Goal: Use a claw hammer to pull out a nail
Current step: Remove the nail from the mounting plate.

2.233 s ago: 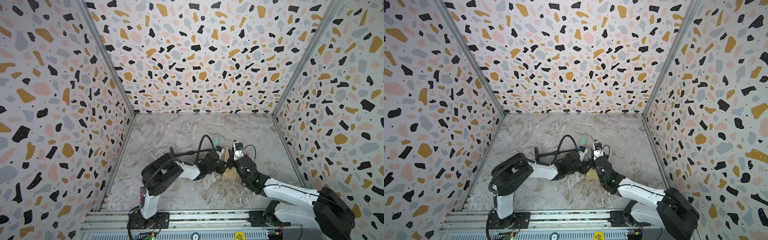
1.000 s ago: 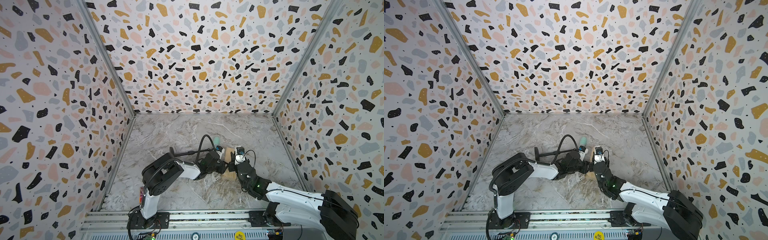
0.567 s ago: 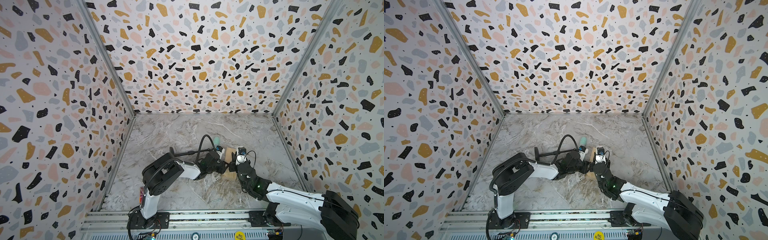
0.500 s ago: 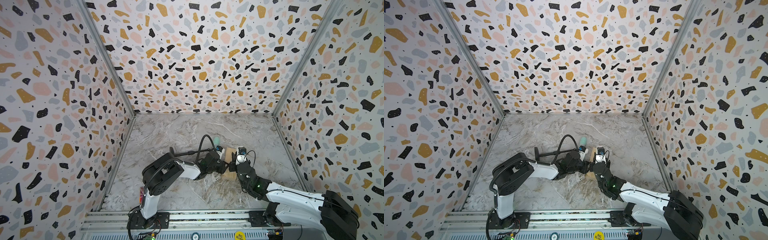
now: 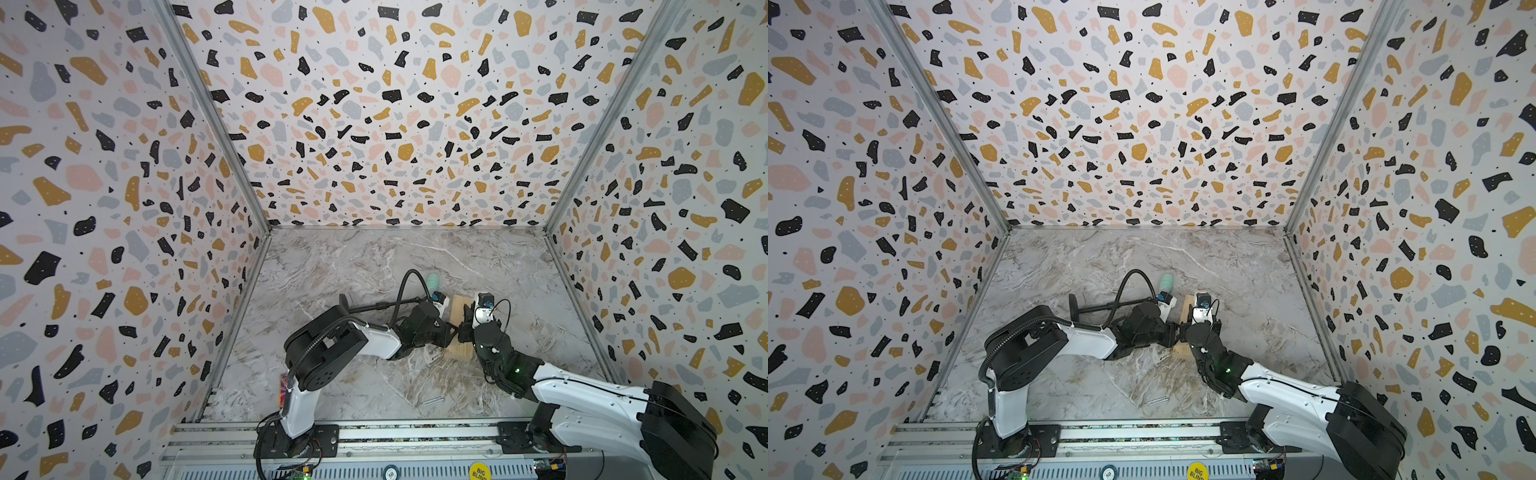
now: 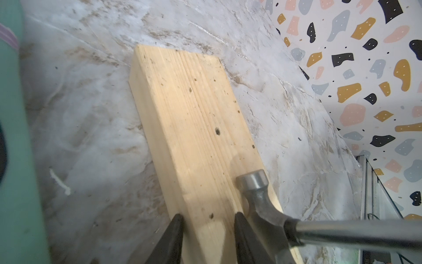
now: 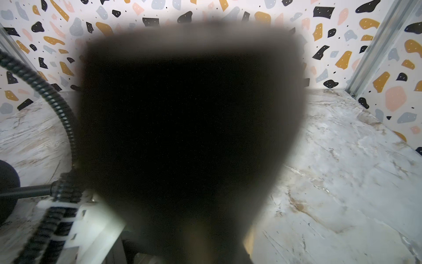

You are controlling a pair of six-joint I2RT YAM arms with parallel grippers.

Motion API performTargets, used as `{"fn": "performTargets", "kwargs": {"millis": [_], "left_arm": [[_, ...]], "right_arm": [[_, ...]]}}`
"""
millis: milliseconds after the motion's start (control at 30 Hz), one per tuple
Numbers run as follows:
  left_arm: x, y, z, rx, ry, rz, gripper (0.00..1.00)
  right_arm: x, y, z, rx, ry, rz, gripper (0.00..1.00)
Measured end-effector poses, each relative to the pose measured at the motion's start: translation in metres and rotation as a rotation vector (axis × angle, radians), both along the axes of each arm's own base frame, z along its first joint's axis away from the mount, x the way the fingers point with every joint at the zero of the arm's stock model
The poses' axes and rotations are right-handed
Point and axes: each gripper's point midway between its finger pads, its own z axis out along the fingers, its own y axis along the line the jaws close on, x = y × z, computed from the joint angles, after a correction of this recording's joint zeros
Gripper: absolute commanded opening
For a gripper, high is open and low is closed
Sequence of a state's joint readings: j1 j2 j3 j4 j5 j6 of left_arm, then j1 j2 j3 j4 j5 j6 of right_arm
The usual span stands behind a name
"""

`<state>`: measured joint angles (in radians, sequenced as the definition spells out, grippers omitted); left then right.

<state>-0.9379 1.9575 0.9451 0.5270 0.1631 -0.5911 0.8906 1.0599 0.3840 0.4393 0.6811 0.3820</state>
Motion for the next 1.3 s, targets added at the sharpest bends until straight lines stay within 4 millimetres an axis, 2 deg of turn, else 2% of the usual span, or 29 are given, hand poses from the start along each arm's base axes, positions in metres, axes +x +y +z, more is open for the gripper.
{"fn": "performTargets", "kwargs": {"millis": [900,1300], "left_arm": [[0.000,0.000,0.000,0.000,-0.001,0.001,0.39],[0.000,0.000,0.000,0.000,0.000,0.000,0.39]], "right_arm": [[0.024,0.006,0.002,0.055,0.071,0.074,0.00],[0.020,0.004,0.002,0.042,0.093,0.091,0.00]]}}
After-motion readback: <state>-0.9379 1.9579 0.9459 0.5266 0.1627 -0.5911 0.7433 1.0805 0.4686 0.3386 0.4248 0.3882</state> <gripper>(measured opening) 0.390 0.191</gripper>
